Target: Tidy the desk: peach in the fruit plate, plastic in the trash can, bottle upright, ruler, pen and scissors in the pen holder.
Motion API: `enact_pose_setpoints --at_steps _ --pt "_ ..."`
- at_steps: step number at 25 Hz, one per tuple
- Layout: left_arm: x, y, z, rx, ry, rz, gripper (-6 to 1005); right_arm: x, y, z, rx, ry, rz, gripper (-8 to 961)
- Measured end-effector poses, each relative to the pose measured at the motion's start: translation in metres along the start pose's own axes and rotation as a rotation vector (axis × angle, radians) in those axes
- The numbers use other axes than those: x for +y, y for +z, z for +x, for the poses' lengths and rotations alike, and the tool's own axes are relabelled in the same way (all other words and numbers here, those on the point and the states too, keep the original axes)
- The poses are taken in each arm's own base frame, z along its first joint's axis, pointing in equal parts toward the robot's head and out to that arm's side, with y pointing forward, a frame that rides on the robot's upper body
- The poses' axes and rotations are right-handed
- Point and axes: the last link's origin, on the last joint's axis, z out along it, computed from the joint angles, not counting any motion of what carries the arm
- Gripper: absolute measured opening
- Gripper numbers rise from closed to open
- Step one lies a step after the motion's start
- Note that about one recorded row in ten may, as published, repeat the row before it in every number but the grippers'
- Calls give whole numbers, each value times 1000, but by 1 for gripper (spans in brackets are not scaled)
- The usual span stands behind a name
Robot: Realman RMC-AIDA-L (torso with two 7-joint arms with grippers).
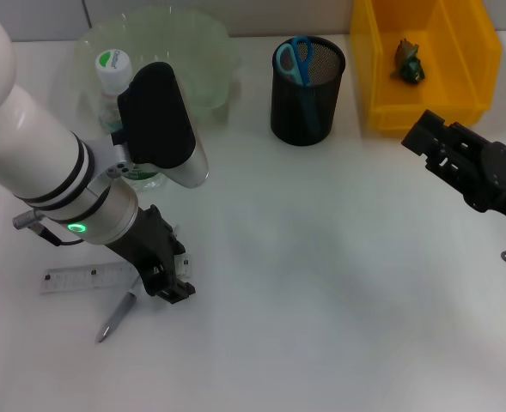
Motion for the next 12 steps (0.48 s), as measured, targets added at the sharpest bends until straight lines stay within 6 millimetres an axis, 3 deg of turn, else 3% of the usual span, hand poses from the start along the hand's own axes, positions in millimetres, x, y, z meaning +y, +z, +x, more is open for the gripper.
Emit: enact_pose_setpoints --at_steps 12 --pt "-1 2 -2 -5 -6 -1 565 0 1 0 0 -1 -2 540"
